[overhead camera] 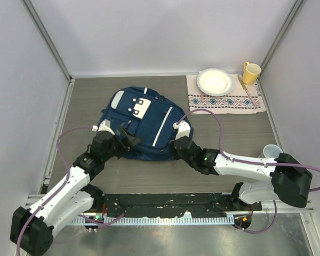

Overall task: Pack the student bag
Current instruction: Zip the student bag at the center of the board.

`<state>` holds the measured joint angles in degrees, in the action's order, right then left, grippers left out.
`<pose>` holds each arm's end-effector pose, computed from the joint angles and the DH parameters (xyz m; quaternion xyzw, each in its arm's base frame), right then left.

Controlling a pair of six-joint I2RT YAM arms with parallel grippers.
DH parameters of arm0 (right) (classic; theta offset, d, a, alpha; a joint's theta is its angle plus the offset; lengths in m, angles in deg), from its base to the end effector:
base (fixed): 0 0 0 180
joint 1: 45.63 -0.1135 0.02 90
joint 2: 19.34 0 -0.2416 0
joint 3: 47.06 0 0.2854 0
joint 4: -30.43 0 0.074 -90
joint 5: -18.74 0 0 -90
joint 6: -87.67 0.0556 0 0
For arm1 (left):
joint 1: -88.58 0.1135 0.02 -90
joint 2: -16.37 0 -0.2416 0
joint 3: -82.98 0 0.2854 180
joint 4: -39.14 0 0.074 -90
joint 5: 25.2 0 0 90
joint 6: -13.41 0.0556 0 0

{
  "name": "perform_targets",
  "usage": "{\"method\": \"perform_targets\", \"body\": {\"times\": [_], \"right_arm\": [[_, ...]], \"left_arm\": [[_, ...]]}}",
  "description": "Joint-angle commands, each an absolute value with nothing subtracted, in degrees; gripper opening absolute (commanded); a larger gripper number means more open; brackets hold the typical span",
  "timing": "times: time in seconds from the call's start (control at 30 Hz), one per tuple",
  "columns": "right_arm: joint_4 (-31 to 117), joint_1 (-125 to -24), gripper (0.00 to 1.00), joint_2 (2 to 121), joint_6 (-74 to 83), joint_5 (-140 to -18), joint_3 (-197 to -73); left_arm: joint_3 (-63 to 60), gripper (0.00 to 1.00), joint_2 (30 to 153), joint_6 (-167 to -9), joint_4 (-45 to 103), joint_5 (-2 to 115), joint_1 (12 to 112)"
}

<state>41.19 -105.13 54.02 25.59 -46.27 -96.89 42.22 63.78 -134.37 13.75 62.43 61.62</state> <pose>0.1802 0.2597 0.1610 -0.1376 0.8581 0.1769 0.4619 0.2216 -0.1153 0.1896 -0.2227 0.8458 -0.3398 0.3457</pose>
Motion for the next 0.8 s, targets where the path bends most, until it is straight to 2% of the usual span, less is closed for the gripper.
{"method": "perform_targets", "body": {"times": [0.0,0.23,0.47,0.63,0.73,0.77], "right_arm": [[37.64,-105.04,0.01,52.38,26.76,-45.16,-97.16],[37.55,-105.04,0.01,51.33,26.15,-44.98,-96.46],[37.2,-105.04,0.01,48.95,27.38,-44.9,-95.14],[37.02,-105.04,0.01,48.25,27.12,-45.24,-94.79],[37.02,-105.04,0.01,48.6,27.12,-45.95,-94.61],[37.02,-105.04,0.01,48.77,27.12,-46.12,-94.44]], "left_arm": [[45.53,0.87,58.73,-151.8,19.27,68.36,56.96],[45.18,0.91,63.55,-162.18,25.94,84.02,40.18],[44.12,0.89,72.43,-169.75,33.49,88.43,37.52],[45.18,0.81,77.26,-171.25,43.15,91.51,36.99],[44.92,0.72,79.37,-171.42,46.07,92.83,36.99],[44.92,0.65,79.73,-172.12,46.25,92.92,36.99]]}}
